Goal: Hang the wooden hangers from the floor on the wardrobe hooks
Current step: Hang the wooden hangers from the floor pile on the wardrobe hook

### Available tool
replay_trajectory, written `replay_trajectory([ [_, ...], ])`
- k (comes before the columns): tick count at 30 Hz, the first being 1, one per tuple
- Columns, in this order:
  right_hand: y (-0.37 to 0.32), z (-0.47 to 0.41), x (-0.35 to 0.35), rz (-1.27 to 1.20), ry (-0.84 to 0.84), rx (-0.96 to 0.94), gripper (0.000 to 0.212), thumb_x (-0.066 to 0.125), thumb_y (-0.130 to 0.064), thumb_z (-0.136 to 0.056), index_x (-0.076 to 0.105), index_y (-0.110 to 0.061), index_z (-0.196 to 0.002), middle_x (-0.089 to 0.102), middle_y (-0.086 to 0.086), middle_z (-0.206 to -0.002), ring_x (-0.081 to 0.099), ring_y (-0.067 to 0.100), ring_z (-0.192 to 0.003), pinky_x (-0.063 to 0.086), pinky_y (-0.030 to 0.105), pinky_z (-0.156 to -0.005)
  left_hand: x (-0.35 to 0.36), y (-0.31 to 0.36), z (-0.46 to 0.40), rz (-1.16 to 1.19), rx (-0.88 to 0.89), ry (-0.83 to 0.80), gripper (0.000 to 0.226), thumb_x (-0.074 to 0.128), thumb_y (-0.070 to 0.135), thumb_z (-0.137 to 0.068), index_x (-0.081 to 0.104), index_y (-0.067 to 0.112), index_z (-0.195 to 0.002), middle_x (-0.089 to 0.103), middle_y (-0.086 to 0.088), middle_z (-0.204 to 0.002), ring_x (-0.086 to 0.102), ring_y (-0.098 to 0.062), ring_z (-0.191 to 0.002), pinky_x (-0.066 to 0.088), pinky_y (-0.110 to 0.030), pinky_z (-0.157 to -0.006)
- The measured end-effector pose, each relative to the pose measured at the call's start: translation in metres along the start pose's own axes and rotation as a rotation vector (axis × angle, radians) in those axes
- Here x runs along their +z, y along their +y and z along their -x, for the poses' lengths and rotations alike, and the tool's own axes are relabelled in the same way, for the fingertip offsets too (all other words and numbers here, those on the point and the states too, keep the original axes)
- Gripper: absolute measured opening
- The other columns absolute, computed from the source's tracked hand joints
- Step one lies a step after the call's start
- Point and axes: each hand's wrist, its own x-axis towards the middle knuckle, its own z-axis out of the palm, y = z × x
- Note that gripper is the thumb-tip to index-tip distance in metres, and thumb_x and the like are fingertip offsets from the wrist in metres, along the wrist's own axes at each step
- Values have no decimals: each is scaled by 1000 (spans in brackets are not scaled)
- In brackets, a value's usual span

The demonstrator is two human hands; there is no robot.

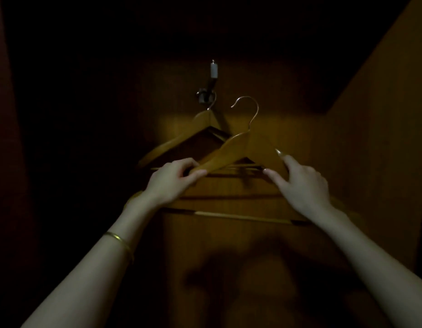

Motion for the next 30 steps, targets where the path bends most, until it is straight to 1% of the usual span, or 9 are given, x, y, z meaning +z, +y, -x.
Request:
replay_trajectory([
  [2,-1,-27,2,61,16,-3,58,39,-51,-91,39,-13,-135,50,-2,-80,61,28,-87,46,40,-79,-3,2,-27,-162,18,77,27,41,48,-90,56,28,-100,61,5,-80,59,-13,-71,47,-28,-61],
  [5,0,-73,7,111,11,23,56,37,-53,-92,43,-11,-129,55,7,-91,59,32,-97,43,39,-81,-9,-1,-65,-360,42,188,37,34,52,-91,55,24,-101,56,3,-73,51,-13,-61,33,-23,-47],
  [8,0,-117,13,109,1,1,54,37,-55,-91,50,-12,-120,61,8,-94,59,32,-97,41,37,-78,-13,-10,-94,-403,21,245,40,32,53,-92,55,21,-97,56,2,-77,51,-15,-66,27,-23,-47],
  [10,-1,-140,19,112,-21,-32,55,37,-57,-90,52,-14,-121,65,11,-100,60,32,-99,44,40,-81,-13,-20,-108,-345,-22,237,43,32,55,-91,57,21,-99,60,1,-82,54,-15,-70,35,-24,-51],
  [12,-5,-158,25,132,-40,-57,54,38,-57,-90,51,-16,-122,63,12,-109,58,35,-104,45,45,-86,-11,-32,-119,-304,-68,231,47,32,58,-89,58,22,-102,64,0,-90,60,-19,-78,50,-35,-64],
  [14,-7,-170,32,122,-56,-78,53,40,-56,-90,52,-15,-121,62,13,-111,58,35,-104,46,46,-88,-10,-42,-129,-316,-98,253,45,32,59,-89,57,24,-103,65,-2,-92,61,-23,-81,52,-42,-74],
  [18,-5,-179,48,52,-77,-91,54,40,-56,-90,48,-16,-126,62,12,-111,59,33,-104,48,46,-89,-9,-53,-137,-381,-111,294,46,31,60,-88,57,23,-96,65,-1,-85,61,-21,-75,52,-42,-72],
  [24,-11,-192,59,-1,-56,-152,51,42,-53,-91,48,-15,-126,62,9,-105,59,30,-100,45,40,-85,-11,-61,-140,-335,-138,300,35,36,50,-91,55,23,-101,59,2,-76,57,-14,-63,48,-32,-59],
  [30,-9,-187,72,-30,-38,-238,33,45,-45,-92,53,-18,-110,51,-3,-72,53,19,-71,39,30,-69,2,-72,-122,-343,-138,378,29,39,45,-92,55,25,-106,63,5,-86,57,-10,-66,50,-30,-64],
])
